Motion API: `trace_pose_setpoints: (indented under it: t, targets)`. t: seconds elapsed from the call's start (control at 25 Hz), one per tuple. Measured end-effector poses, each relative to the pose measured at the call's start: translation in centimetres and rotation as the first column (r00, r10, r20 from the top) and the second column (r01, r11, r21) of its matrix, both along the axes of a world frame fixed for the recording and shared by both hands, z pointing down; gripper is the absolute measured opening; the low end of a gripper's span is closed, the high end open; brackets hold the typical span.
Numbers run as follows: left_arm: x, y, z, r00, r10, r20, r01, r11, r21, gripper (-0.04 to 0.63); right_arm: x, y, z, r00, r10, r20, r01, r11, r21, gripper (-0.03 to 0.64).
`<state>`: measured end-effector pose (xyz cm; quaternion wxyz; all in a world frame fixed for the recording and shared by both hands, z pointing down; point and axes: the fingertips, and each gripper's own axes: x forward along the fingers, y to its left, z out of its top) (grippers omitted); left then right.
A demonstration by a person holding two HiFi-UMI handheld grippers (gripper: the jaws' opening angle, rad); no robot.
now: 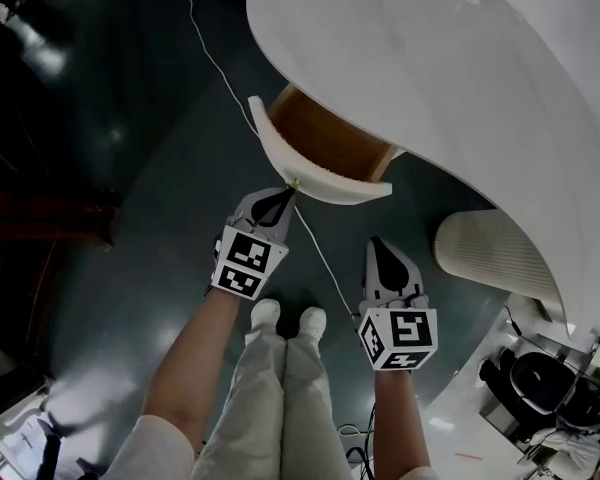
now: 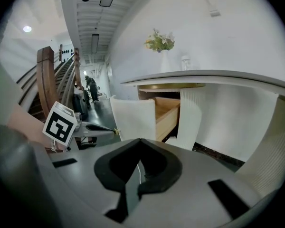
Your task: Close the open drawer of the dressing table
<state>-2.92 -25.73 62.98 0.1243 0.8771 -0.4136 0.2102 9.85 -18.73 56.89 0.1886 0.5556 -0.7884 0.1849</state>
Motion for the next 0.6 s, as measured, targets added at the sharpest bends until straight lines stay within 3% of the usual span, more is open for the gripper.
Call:
trace_pose_setpoints:
  t: [0.28,0.6]
  targets:
    - [0.6,-1.5,-0.1,0.999,-0.026,-0.04,0.026,1.0,0.003,0.017,1.2,-1.4,0.1,0.997,0.074,0.021,-0.074,0.997,0.006,-0.003]
    - [1.8,-3.4,-0.2,0.999,-0.027,-0.041,0.028,0.999,0.024,0.017,1.0,-2.3,0.3,0.997,0.066,0.028,-0.066,0.998,0.011,-0.003]
